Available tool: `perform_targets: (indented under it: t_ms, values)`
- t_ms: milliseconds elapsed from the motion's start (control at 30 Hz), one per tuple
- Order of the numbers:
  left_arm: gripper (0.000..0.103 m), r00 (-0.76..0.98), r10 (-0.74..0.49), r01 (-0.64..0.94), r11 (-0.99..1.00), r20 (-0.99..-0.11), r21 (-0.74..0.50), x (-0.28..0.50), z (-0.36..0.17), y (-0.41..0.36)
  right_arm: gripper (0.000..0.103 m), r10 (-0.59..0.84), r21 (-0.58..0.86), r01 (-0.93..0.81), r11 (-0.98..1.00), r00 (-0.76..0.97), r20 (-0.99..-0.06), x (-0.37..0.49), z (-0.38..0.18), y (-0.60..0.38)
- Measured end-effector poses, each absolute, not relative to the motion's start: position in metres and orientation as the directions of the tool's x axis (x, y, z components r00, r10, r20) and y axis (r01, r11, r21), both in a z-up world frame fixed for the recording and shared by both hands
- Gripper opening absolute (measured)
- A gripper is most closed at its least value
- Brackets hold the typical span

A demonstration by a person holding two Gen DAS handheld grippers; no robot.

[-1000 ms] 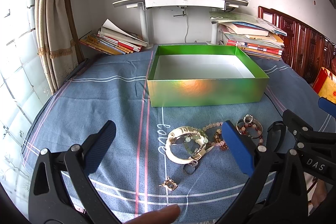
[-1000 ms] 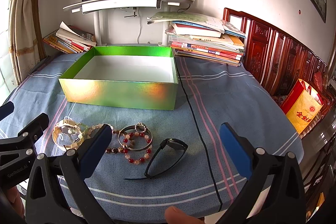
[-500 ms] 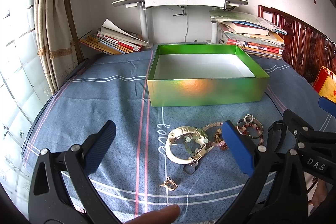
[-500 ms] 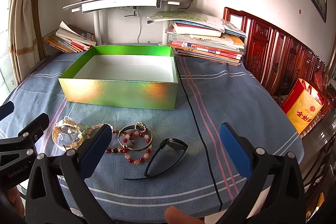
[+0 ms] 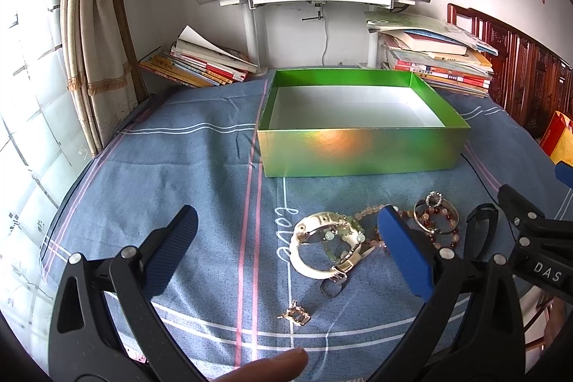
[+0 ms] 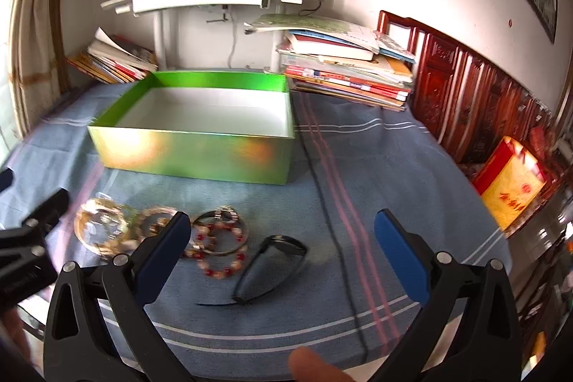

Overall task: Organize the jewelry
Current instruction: 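Move right tool to the red-and-white beaded bracelet while left tool approaches the pale green bracelet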

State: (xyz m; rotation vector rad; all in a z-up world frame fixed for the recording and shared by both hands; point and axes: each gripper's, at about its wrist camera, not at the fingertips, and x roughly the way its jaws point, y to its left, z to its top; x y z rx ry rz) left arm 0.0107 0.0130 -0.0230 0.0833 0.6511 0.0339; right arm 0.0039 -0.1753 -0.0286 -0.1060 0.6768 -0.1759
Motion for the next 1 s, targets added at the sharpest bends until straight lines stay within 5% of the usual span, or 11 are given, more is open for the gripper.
perform_targets:
  t_ms: [167,267,367,600,767,867,933,1000]
  values:
    - [0.100,0.736,0.095,-0.039,0.994,-0.670,0.098,0.028,-0.037,0.025,0.097,-0.219,-0.153,0.156,0.976,0.709,-0.670,0.017,-0.044,-0.203]
    - [0.098,0.704,0.087,-0.033,0.995,-0.705,0.090,0.034,-0.046,0.030,0.068,-0.213,-0.138,0.166,0.977,0.654,-0.726,0.022,-0.054,-0.213]
    - [0.084,0.691,0.066,0.016,0.994,-0.720,0.107,0.030,-0.051,0.026,0.051,-0.181,-0.121,0.139,0.983,0.614,-0.768,0.026,-0.063,-0.211]
    - [0.075,0.639,0.015,0.088,0.992,-0.769,0.092,0.038,-0.065,0.019,0.046,-0.107,-0.081,0.070,0.994,0.600,-0.793,0.028,-0.072,-0.195]
    - [0.058,0.604,0.001,0.103,0.992,-0.797,0.079,0.057,-0.075,0.020,0.046,-0.099,-0.086,0.051,0.995,0.571,-0.815,0.037,-0.080,-0.188]
    - [0.039,0.552,-0.043,0.124,0.992,-0.833,0.031,0.067,-0.085,0.021,0.045,-0.084,-0.068,0.049,0.996,0.557,-0.827,0.043,-0.087,-0.187]
    - [0.023,0.541,-0.069,0.134,0.991,-0.838,0.005,0.068,-0.088,0.020,0.036,-0.066,-0.047,0.048,0.998,0.555,-0.829,0.046,-0.090,-0.189]
    - [0.018,0.551,-0.051,0.130,0.991,-0.833,0.026,0.066,-0.087,0.019,0.013,-0.073,-0.061,0.041,0.997,0.564,-0.822,0.046,-0.091,-0.188]
